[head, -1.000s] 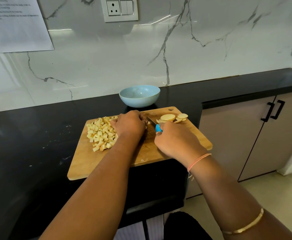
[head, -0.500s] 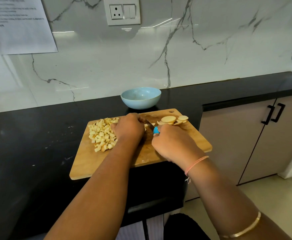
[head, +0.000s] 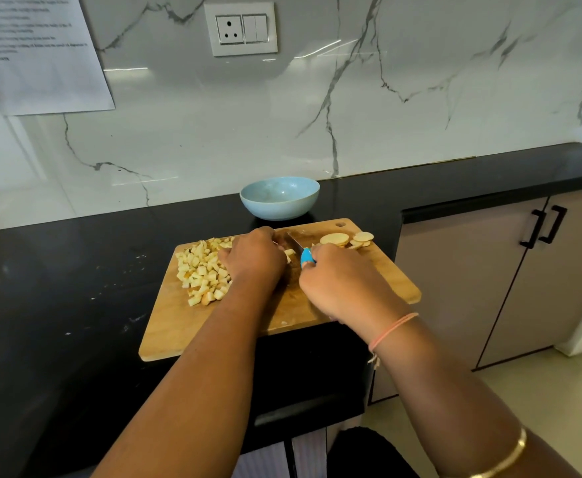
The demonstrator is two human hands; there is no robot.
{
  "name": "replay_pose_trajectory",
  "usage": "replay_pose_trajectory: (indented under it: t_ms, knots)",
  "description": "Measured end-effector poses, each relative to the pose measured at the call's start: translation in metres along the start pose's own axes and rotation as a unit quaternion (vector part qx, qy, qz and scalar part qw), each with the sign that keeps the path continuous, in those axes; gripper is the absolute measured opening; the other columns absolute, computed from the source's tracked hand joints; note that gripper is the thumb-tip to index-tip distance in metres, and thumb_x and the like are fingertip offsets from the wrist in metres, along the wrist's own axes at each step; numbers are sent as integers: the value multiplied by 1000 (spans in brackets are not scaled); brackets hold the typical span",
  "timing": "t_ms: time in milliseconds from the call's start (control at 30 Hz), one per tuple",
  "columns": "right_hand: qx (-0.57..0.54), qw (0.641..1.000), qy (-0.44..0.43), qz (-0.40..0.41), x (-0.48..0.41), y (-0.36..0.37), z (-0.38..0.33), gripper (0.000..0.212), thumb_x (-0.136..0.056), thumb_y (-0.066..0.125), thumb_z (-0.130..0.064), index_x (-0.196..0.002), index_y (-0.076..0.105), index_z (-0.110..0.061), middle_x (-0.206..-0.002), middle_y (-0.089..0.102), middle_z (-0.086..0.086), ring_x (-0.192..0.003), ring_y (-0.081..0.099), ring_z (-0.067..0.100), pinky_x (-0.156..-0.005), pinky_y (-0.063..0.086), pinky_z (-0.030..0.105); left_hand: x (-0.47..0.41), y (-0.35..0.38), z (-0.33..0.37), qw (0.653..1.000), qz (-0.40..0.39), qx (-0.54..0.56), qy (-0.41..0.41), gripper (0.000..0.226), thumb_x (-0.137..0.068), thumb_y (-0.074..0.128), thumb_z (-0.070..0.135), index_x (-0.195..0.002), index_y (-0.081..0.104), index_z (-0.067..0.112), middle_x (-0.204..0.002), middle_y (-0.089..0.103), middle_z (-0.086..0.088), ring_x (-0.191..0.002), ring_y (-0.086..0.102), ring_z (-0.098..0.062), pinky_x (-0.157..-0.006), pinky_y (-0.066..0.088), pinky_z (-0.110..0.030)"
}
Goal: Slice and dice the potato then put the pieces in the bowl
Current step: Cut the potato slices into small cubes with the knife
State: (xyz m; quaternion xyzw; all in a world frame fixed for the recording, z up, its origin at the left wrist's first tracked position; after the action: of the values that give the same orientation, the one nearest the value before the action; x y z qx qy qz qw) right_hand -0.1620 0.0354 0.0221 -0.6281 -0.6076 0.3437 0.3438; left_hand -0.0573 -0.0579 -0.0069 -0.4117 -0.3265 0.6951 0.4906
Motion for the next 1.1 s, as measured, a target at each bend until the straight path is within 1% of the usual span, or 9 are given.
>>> replay_pose_trajectory:
  t_ms: [233, 367, 433, 567, 700, 767, 900, 1000, 1100]
  knots:
    - [-6, 999, 20, -46, 4, 8, 6, 40, -97, 41, -31, -136, 44, -20, -80, 47, -3, -73, 52, 16, -77, 52, 34, 2, -1, -1, 1000, 12, -3, -6, 23, -91, 55, 20, -113, 56, 27, -107, 64, 0, -117, 48, -24, -99, 28, -43]
    - [-31, 998, 28, -50, 9, -5, 14, 33, -97, 39, -27, -124, 50, -13, -75, 50, 1, -67, 51, 17, -73, 51, 35, 1, 0, -1, 1000, 14, -25, 4, 21, -93, 55, 25, -114, 55, 26, -109, 64, 0, -118, 46, -24, -99, 29, -44]
    - [-41, 998, 26, -31, 10, -8, 18, 32, -98, 39, -28, -125, 49, -16, -78, 51, 0, -66, 52, 16, -71, 51, 34, 1, 0, -2, 999, 20, -41, 8, 24, -93, 55, 26, -117, 54, 26, -110, 64, 1, -119, 45, -24, -98, 29, -43]
    - [-9, 999, 28, 17, 9, -9, 25, 37, -97, 41, -30, -131, 49, -18, -84, 51, -2, -84, 60, 23, -80, 56, 41, 1, -1, -3, 999, 24, -34, 10, 27, -92, 57, 28, -119, 55, 28, -111, 64, 3, -121, 44, -23, -97, 29, -42]
    - [22, 1000, 7, 14, 9, -3, 19, 37, -97, 42, -31, -131, 52, -19, -101, 61, 0, -92, 61, 21, -83, 53, 37, 0, -2, -2, 1000, 25, -4, 10, 29, -91, 56, 20, -118, 56, 30, -114, 63, 4, -120, 44, -22, -97, 28, -42]
    - [32, 999, -17, -6, 10, 2, 11, 39, -98, 41, -32, -135, 48, -20, -110, 61, 1, -99, 58, 19, -87, 51, 36, 0, -5, -2, 999, 35, 8, 10, 35, -90, 52, 12, -120, 56, 30, -117, 62, 3, -120, 44, -22, -98, 27, -42]
    - [20, 999, -40, -14, 9, 5, 5, 42, -99, 40, -34, -139, 44, -22, -110, 60, 0, -96, 57, 17, -87, 52, 34, 0, -8, -6, 998, 62, 11, -5, 39, -90, 51, 5, -121, 57, 27, -119, 61, 0, -121, 44, -24, -100, 27, -42]
    - [11, 1000, -20, 21, 4, -1, 14, 40, -99, 40, -34, -137, 46, -22, -104, 60, -1, -92, 57, 15, -85, 52, 33, -3, -7, -5, 998, 58, -15, 12, 34, -95, 49, 13, -124, 56, 29, -124, 59, 0, -125, 40, -24, -102, 25, -43]
    - [7, 999, -8, 36, 1, -5, 25, 40, -99, 39, -33, -137, 45, -21, -103, 58, -2, -94, 57, 16, -86, 52, 34, -6, 0, -2, 997, -6, -64, 47, 31, -99, 43, 28, -127, 55, 35, -129, 56, 4, -132, 32, -22, -106, 17, -50]
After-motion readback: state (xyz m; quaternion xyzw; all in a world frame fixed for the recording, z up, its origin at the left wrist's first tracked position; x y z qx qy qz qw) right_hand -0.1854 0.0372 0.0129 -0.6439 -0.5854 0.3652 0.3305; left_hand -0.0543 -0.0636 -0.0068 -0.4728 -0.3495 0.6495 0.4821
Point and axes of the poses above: each hand's wrist, its own x-axis away from the middle knuckle, its own y-axis out of the palm, z = x × y, the point moved 1 cm from there along -x, towards the middle knuckle
